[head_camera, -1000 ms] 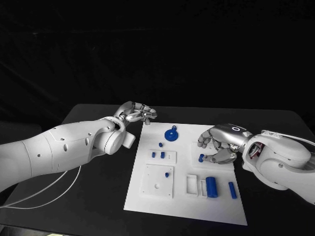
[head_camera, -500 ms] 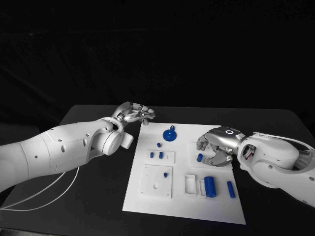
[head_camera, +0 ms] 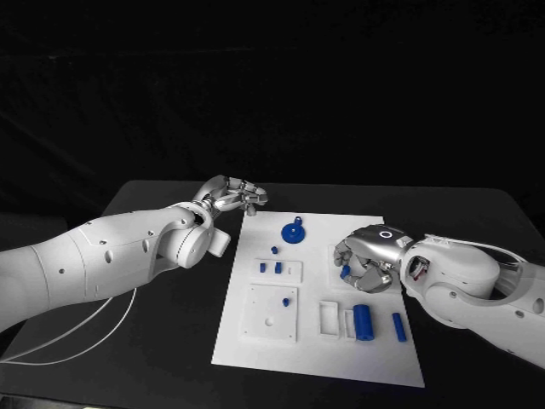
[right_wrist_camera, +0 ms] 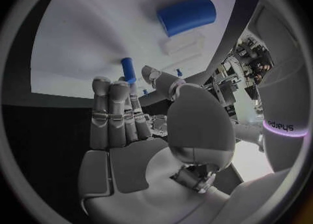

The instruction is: Assemble the parts on the task board

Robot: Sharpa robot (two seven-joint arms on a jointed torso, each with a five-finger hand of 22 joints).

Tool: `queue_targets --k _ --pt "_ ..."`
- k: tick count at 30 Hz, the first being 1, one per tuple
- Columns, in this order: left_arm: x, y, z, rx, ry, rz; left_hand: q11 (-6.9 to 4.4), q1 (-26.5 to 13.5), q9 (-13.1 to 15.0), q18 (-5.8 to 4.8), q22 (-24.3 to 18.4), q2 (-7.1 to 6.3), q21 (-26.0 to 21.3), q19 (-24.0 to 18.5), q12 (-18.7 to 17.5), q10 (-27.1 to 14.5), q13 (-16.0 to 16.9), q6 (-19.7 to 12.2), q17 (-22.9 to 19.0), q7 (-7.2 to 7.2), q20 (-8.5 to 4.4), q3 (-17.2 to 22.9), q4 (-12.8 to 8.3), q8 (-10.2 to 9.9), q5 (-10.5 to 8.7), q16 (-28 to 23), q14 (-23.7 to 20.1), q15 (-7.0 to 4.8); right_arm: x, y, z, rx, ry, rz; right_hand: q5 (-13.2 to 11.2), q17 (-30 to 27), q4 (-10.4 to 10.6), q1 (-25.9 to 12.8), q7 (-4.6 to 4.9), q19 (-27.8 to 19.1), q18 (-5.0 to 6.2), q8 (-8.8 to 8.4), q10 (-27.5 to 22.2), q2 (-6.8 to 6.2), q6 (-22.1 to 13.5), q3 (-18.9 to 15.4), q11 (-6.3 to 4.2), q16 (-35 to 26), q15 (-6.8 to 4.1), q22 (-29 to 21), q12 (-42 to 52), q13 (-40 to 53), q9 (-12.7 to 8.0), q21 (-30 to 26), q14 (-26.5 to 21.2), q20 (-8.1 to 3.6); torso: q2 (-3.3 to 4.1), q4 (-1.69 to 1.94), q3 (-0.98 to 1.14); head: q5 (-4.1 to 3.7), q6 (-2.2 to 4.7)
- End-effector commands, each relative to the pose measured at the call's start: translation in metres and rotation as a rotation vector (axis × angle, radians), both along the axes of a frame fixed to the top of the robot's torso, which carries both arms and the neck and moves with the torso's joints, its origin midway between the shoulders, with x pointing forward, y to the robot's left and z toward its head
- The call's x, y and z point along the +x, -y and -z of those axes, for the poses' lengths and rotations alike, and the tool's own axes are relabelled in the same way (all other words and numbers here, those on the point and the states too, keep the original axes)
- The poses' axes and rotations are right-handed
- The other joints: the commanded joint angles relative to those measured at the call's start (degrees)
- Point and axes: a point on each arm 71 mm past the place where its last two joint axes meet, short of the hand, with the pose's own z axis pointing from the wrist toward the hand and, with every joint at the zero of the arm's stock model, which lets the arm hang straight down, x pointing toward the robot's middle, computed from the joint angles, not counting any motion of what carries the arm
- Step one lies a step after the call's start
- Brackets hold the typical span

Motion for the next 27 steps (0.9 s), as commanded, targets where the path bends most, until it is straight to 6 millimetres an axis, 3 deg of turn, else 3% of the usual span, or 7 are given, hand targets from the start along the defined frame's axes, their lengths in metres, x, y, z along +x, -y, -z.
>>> queue_targets --k 1,5,12,27 --pt "0.0 0.0019 -0.0011 -0.011 0.002 0.013 0.11 -0.4 -0.1 0.68 0.1 0.27 -0.3 -0.1 -0.2 -0.5 0.0 -0.4 0.1 -0.12 -0.59 -0.1 0.2 0.3 0.38 -0.2 0.4 0.12 -0.0013 -0.0014 0.0023 -0.033 0.0 -0.02 -0.3 -0.1 0.3 0.5 -0.27 0.3 3.08 0.62 1.5 0.43 1.0 0.9 -0.45 0.4 -0.66 1.0 0.7 0.4 0.2 0.4 0.1 -0.25 -0.02 0.0 -0.01 -0.01 -0.06" --pt "0.0001 0.0017 -0.0011 -0.011 0.002 0.013 0.11 -0.4 -0.1 0.68 0.1 0.29 -0.3 -0.1 -0.2 -0.5 0.0 -0.4 0.1 -0.13 -0.59 -0.1 0.2 0.3 0.38 -0.2 0.4 0.12 -0.001 -0.0008 0.0034 -0.048 0.001 -0.018 -0.3 -0.2 0.4 0.7 -0.85 0.4 3.08 1.36 3.0 0.97 2.2 1.4 -1.02 0.5 -1.2 1.1 1.5 0.8 0.6 0.7 0.2 -0.27 -0.04 -0.02 -0.02 -0.01 -0.17" --pt "0.0002 0.0011 -0.001 -0.01 0.001 0.011 0.11 -0.4 -0.1 0.68 0.1 0.31 -0.3 -0.1 -0.2 -0.5 0.0 -0.4 0.1 -0.13 -0.59 -0.1 0.2 0.3 0.39 -0.2 0.4 0.12 -0.0004 -0.0003 0.0037 -0.056 0.012 -0.017 -0.3 -0.2 0.3 0.8 -1.03 0.4 3.08 1.55 3.3 1.06 2.5 1.7 -1.18 0.5 -1.36 1.1 1.7 1.0 0.7 0.7 0.3 -0.26 -0.03 -0.03 0.01 -0.02 -0.27" --pt "0.0003 0.0005 -0.0007 -0.01 -0.003 0.012 0.14 -0.5 -0.1 0.67 0.2 0.34 -0.3 -0.1 -0.2 -0.6 0.0 -0.6 0.2 -0.08 -0.58 -0.1 0.3 0.2 0.38 -0.3 0.4 0.14 0.0007 0.0015 0.0037 -0.056 0.024 -0.005 -0.2 -0.5 -0.6 -0.2 -0.48 -0.3 3.08 0.83 0.8 -0.88 1.4 1.2 -0.31 0.3 -0.54 1.0 0.2 0.6 0.3 0.6 -0.4 -0.12 -0.03 -0.01 0.0 -0.13 -0.35"
